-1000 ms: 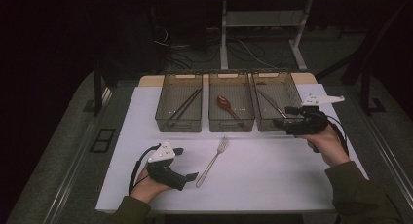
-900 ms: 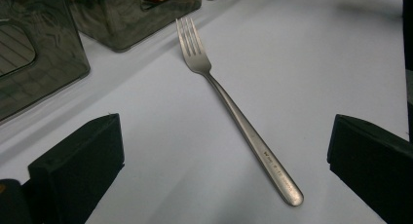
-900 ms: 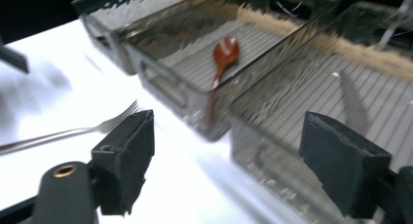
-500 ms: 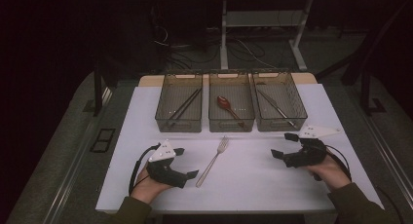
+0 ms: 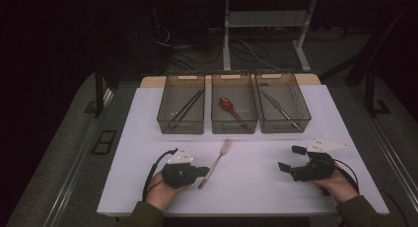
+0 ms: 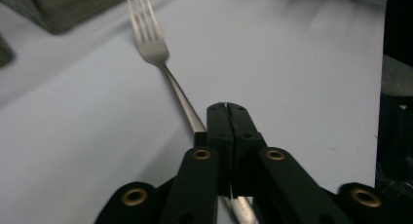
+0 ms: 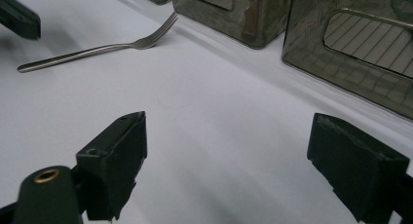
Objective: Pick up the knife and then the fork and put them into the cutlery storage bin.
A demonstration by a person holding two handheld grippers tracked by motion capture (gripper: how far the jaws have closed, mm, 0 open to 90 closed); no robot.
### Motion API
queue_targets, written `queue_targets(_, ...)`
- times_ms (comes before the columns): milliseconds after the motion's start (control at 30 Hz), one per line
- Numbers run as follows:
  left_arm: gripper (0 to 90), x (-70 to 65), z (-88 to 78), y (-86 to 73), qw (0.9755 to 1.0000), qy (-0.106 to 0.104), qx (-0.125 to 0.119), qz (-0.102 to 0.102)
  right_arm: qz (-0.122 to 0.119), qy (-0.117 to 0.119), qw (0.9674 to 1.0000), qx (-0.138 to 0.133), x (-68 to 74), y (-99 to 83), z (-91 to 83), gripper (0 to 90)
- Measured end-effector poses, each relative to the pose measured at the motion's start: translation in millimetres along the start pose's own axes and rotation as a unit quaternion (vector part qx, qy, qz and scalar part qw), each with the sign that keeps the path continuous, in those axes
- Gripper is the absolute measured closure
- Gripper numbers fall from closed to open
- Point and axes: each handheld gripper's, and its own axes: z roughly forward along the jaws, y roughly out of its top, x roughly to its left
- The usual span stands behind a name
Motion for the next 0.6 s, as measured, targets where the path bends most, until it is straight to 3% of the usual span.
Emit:
queue_targets(200,88.7,-9.0,19.3,-2.9,0.9983,0.001,0.053,0.023,-0.006,0.003,1.0000,0.004,1.0,-0.3,1.0,13.8)
queue_targets(333,88.8,-8.7,18.5,-2.3,0.9982,0.007,0.053,0.028,-0.005,0.003,1.0000,0.004,0.6,-0.3,0.9,13.8)
queue_targets(600,88.8,0.4,10.6,-3.3,0.9965,0.054,0.060,0.022,-0.007,0.005,0.9999,0.008,1.2,-0.7,1.3,13.8)
